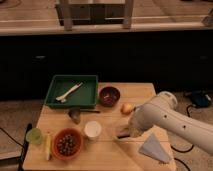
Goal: Place eraser in purple bowl
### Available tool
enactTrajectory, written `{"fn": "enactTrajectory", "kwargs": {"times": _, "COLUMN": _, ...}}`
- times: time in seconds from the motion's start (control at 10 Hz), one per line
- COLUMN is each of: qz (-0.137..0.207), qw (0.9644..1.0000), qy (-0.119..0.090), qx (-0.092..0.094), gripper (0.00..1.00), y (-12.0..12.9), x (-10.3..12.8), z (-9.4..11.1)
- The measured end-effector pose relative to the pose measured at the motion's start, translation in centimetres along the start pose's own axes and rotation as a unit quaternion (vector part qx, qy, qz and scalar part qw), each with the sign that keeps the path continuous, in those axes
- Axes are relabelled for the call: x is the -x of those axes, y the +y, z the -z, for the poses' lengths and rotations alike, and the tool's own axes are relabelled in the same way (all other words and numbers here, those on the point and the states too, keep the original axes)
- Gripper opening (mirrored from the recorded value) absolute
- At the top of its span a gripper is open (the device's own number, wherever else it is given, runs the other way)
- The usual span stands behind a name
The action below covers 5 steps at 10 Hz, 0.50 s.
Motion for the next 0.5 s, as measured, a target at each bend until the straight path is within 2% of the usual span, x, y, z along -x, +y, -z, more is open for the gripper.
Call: {"fn": "enactTrajectory", "kwargs": {"times": 0.5, "qz": 0.009, "qw": 0.9999, "qy": 0.007, "qx": -0.003, "gripper": 0.01, "y": -2.1, "x": 0.1, "z": 1.1}}
